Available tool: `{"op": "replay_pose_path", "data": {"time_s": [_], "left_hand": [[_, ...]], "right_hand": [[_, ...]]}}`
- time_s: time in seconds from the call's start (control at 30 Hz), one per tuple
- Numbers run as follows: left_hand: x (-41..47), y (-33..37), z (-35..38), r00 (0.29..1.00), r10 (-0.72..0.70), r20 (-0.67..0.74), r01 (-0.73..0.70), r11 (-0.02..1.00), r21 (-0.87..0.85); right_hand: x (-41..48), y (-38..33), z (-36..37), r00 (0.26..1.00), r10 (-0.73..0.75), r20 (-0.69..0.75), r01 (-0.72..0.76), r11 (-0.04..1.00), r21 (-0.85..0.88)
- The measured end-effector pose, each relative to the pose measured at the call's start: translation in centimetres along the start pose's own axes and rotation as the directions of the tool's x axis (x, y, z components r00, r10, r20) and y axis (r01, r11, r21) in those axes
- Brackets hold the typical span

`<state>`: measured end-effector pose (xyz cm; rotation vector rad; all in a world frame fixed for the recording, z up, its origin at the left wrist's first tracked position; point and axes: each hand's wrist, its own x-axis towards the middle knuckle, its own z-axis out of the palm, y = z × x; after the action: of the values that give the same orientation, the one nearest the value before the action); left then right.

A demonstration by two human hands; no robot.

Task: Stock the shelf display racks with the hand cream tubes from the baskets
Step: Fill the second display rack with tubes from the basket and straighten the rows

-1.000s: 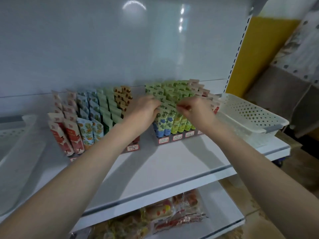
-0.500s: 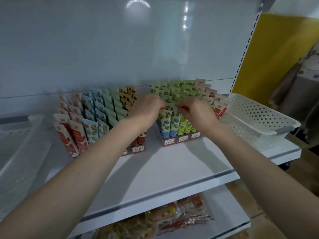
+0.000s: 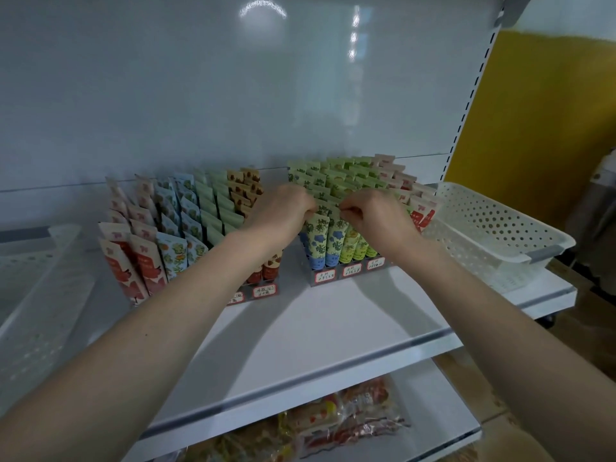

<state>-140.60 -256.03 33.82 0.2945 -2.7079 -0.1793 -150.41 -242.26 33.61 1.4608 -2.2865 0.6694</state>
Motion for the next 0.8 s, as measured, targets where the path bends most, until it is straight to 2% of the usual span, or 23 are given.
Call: {"op": "replay_pose_path", "data": {"time_s": [0.4, 0.67, 0.8], "left_hand": [[0.5, 0.2, -0.5, 0.999, 0.028, 0.032, -0.027, 0.999, -0.029], [0.3, -0.1, -1.2, 0.996, 0.083, 0.035, -0.08, 0.993, -0.087], [0.4, -0.5, -1.5, 0.994, 0.088, -0.068, -0.093, 0.993, -0.068]], "right_hand": [[0.3, 0.1, -0.8, 0.998, 0.033, 0.055, -0.036, 0.999, 0.041], [1.0, 0.3, -1.6, 1.0, 0.026, 0.005, -0.026, 0.994, 0.108], [1.5, 0.1, -1.9, 0.999, 0.036, 0.023, -0.038, 0.994, 0.099]]}}
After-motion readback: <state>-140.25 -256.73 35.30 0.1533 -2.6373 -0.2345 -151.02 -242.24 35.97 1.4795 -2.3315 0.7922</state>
